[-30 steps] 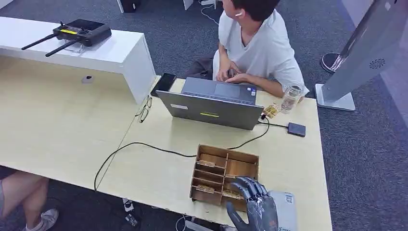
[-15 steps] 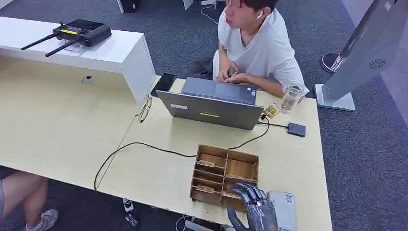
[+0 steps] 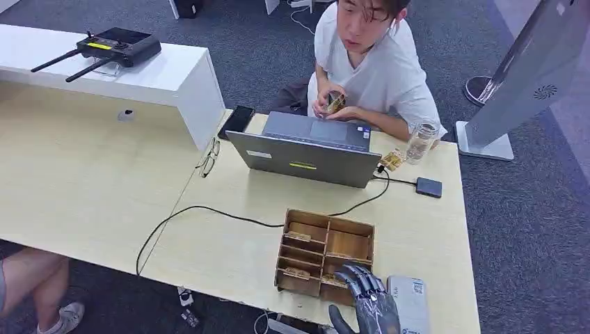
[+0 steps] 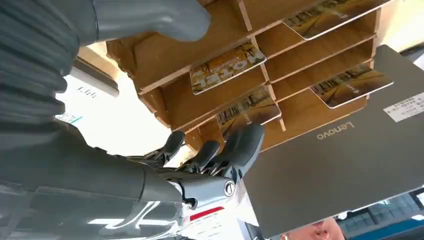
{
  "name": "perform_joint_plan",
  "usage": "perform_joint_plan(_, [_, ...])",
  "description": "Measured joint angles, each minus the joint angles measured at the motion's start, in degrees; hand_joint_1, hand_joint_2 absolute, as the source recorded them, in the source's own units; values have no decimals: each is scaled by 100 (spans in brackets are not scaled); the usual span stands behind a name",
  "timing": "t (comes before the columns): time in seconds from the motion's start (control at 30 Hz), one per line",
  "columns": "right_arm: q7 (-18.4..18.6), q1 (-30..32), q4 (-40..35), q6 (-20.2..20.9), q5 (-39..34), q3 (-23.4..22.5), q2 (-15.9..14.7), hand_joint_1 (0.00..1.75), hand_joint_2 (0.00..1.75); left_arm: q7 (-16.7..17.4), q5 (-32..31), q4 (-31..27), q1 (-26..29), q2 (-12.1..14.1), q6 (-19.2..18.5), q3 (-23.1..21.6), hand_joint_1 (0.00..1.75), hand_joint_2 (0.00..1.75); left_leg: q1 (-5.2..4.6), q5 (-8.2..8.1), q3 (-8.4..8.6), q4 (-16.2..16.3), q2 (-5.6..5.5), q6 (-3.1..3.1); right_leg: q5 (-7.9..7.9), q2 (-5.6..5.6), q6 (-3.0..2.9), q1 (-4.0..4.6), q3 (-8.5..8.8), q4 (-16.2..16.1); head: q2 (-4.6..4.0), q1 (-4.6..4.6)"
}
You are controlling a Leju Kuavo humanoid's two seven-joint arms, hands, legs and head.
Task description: Pass the card to the sensor for recognition and then transmit it.
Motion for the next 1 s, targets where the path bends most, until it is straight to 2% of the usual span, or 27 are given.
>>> perform_joint_plan(0.17, [2, -9, 63, 0, 0, 2, 0, 65, 175, 0, -4, 0, 0, -11, 0, 0, 0, 0, 0, 0, 0, 0, 0, 0, 0, 0, 0, 0, 0, 0, 0, 2])
perform_joint_plan(0.73, [28, -24, 166, 0, -18, 2, 0, 65, 175, 2, -7, 0, 0, -13, 2, 0, 0, 0, 0, 0, 0, 0, 0, 0, 0, 0, 0, 0, 0, 0, 0, 0])
perform_joint_plan(1.0, [76, -27, 177, 7, -26, 2, 0, 70, 175, 2, -7, 0, 0, -13, 2, 0, 0, 0, 0, 0, 0, 0, 0, 0, 0, 0, 0, 0, 0, 0, 0, 0])
